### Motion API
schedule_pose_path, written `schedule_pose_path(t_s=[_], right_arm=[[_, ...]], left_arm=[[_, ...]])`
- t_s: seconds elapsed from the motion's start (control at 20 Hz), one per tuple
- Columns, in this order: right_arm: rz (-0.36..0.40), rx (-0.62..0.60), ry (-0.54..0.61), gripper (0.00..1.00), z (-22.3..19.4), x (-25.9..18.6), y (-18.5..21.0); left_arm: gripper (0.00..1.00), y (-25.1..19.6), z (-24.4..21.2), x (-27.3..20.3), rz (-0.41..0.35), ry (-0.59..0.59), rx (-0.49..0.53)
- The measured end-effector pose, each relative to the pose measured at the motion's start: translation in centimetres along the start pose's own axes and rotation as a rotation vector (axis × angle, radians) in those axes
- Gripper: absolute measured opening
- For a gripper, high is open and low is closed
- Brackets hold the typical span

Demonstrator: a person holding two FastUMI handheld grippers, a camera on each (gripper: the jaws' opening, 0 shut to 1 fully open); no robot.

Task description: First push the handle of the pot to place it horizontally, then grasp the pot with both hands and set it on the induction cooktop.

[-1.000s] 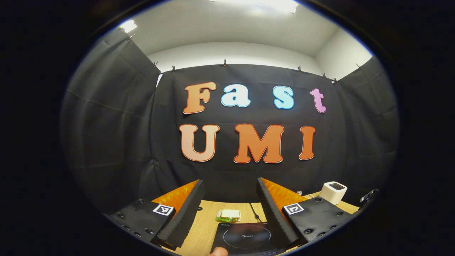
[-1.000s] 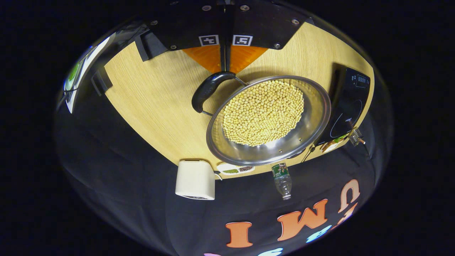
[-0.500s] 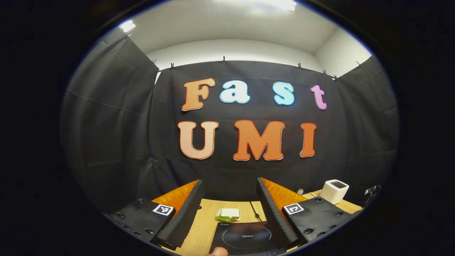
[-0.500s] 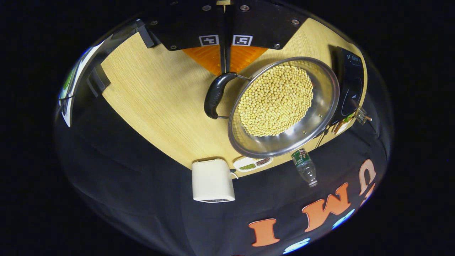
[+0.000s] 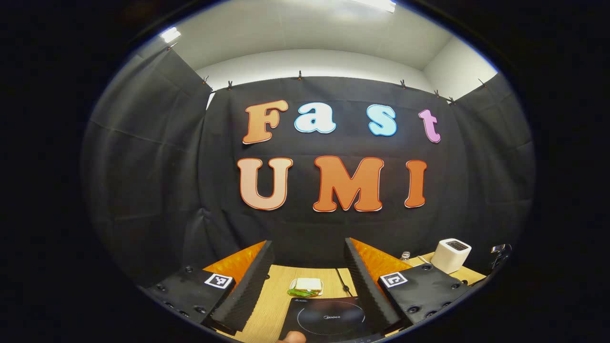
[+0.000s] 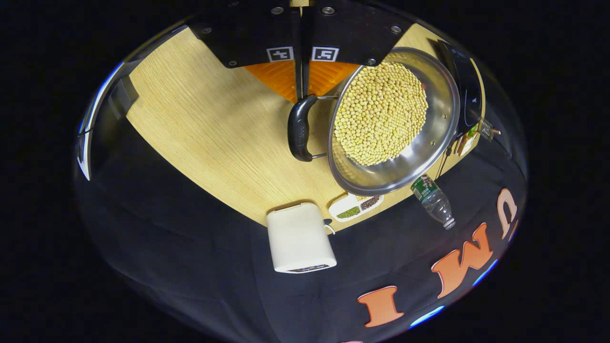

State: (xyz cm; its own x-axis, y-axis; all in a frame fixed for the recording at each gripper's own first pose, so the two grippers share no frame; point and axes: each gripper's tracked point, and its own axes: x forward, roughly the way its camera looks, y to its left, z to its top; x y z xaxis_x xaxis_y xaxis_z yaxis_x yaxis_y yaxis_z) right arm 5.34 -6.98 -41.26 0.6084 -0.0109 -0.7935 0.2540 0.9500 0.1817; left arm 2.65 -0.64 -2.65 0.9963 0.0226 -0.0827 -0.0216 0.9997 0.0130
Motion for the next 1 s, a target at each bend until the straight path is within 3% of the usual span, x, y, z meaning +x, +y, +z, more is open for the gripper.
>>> schedule_pose_path(t_s=[1.0], right_arm=[[-0.014, 0.007, -0.006, 0.00, 5.5, 5.7, 0.4]], left_arm=[[0.99, -3.2, -5.7, 2.6, -0.053, 0.109, 0.004]])
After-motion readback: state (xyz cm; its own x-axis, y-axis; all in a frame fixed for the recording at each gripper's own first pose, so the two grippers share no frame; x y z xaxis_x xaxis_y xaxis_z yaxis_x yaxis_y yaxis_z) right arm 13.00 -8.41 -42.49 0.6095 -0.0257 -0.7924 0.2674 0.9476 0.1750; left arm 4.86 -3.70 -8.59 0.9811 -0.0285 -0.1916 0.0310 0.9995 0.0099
